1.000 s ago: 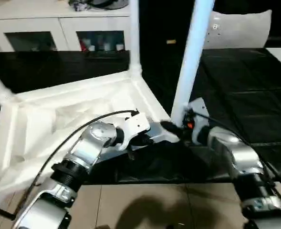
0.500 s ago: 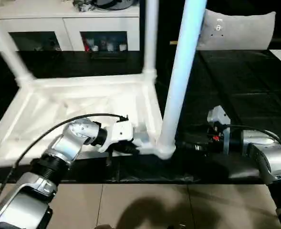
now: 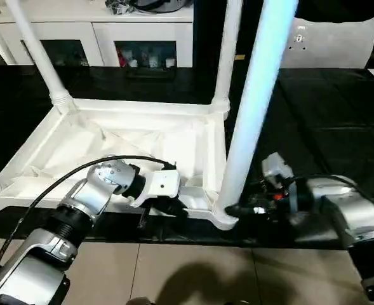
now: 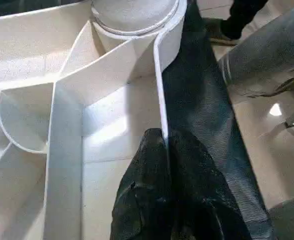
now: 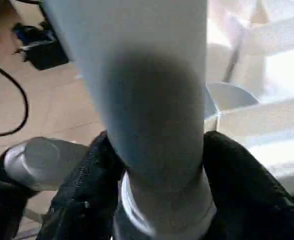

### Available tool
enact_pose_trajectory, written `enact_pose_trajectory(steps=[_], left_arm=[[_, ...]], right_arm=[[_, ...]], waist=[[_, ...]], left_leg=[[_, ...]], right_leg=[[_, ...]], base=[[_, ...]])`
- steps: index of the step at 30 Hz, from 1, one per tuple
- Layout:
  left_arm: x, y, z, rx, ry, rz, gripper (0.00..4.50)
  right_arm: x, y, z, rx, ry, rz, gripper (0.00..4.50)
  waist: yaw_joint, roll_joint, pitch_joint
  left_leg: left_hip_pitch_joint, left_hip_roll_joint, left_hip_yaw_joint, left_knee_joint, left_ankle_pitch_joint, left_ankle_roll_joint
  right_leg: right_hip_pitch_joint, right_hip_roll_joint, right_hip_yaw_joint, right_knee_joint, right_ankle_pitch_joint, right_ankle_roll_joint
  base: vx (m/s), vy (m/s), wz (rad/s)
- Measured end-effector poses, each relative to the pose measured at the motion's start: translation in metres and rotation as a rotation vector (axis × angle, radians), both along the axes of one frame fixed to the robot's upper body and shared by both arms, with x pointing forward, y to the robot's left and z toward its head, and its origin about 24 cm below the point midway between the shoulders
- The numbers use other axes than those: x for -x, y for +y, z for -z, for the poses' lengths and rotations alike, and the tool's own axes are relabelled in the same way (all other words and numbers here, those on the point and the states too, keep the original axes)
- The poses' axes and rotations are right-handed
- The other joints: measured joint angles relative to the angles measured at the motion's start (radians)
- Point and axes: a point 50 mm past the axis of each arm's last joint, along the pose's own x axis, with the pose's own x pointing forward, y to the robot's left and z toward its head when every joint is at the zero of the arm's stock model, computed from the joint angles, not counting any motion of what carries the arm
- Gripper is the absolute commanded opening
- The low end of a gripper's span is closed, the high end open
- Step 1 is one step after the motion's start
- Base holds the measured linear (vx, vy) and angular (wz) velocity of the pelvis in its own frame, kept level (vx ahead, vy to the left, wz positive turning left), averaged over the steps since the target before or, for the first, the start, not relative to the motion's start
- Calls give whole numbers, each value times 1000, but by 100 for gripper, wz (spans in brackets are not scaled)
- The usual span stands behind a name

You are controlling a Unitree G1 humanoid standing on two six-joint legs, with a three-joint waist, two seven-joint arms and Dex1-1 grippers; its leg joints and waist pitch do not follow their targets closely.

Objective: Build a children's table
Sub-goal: Rotate leg to tighten

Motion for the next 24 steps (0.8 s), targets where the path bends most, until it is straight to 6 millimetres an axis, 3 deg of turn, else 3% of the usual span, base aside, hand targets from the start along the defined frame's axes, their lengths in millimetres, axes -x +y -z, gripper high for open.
enact_pose_trajectory(steps=[10, 14, 18, 24], left_arm=[[0, -1, -1, 13, 5, 9, 0], [1, 0, 2, 39, 69, -85, 0], [-3, 0, 4, 42, 79, -204, 0], [-15, -22, 7, 90, 64, -509, 0]], right_arm=[[1, 1, 0, -2, 7, -16, 201], [4, 5, 3, -23, 11, 49, 200], [-3, 11, 6, -17, -12, 178, 200], [-36, 27, 8, -12, -39, 617, 196]], waist=[[4, 0, 0], [0, 1, -1], [-20, 1, -1], [-90, 1, -1]], left_leg=[[1, 0, 0, 0, 0, 0], [2, 0, 0, 0, 0, 0], [4, 0, 0, 1, 0, 0], [4, 0, -1, 3, 0, -1]], right_leg=[[0, 0, 0, 0, 0, 0], [1, 0, 0, 1, 0, 0], [3, 1, 1, 1, 1, 0], [3, 1, 0, -3, 1, 0]], base=[[0, 0, 0], [0, 0, 0], [0, 0, 0], [0, 0, 0]])
